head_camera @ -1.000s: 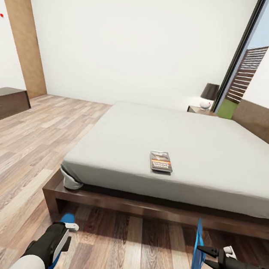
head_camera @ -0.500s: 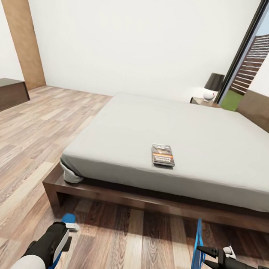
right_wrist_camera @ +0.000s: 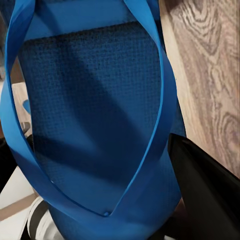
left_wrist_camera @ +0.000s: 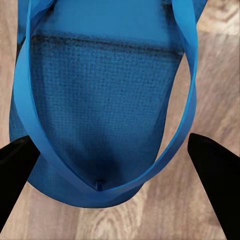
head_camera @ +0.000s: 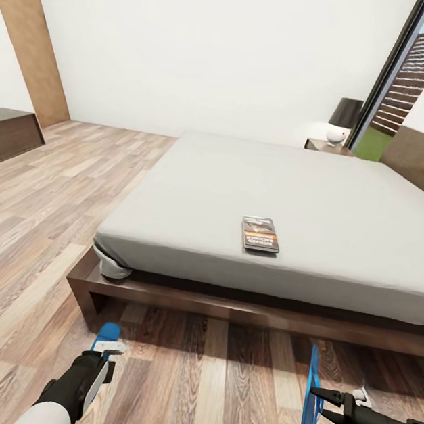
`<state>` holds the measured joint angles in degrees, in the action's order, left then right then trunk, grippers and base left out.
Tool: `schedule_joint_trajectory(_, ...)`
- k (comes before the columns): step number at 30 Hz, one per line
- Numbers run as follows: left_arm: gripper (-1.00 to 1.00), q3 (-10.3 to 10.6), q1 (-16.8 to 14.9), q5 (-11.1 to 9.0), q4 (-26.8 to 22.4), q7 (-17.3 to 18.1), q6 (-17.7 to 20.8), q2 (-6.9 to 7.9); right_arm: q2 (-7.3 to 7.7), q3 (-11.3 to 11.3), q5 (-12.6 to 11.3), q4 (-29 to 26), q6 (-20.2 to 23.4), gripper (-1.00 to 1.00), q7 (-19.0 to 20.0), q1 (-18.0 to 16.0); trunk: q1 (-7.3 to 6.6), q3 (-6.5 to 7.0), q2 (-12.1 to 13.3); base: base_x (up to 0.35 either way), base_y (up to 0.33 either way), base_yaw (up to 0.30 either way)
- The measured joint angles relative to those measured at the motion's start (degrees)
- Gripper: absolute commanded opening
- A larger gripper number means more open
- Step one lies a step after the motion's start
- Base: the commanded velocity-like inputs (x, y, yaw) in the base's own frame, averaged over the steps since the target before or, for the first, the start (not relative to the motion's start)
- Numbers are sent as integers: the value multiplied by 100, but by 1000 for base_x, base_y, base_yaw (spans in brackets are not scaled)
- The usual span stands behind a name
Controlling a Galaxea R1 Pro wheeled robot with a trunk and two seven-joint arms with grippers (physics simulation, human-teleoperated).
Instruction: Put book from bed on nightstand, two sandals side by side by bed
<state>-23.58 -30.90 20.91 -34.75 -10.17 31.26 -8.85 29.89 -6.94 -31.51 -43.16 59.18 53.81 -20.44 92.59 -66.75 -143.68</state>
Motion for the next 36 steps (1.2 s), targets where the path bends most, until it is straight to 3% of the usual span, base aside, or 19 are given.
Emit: schedule_joint_trajectory(36,-100,0,0,0,-5,-6,-22,-5,0,0,0,0,0,-100,0,0,93,-798,-48,0,0,0)
